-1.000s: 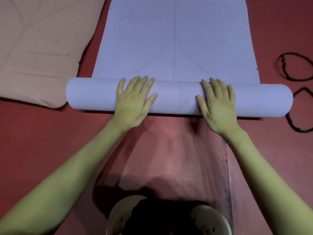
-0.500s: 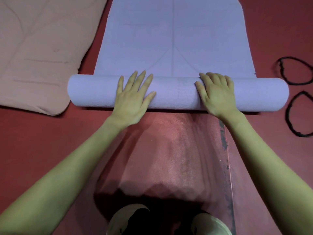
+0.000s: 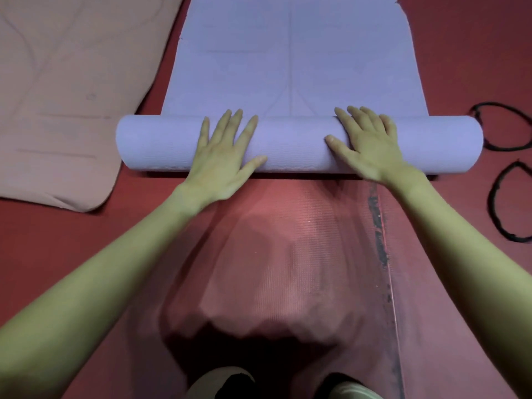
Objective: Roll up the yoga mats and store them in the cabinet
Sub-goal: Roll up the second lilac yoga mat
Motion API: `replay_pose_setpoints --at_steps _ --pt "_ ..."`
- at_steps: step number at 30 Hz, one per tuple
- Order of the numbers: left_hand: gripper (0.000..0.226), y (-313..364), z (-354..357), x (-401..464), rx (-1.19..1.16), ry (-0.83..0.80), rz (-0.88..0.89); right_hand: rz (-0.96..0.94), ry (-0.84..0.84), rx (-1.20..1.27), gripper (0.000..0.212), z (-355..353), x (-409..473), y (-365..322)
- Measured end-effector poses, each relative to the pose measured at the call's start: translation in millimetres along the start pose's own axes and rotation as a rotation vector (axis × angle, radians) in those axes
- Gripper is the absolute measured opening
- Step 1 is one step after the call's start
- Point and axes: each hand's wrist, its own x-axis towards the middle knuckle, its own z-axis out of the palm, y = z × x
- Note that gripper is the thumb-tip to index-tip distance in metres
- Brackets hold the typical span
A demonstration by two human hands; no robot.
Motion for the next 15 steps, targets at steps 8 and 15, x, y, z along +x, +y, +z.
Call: replay_pose_setpoints --at_steps 8,15 --pt "0.121 -15.3 -10.2 42.7 0.062 -0.186 -0.015 -0.092 -0.17 -0.105 0.132 -16.8 30.4 10.6" --pt "0.111 -11.1 -20.6 35.7 0.023 -0.127 -0.023 -0.102 -0.095 -0.182 0.109 -22.5 17.6 0.1"
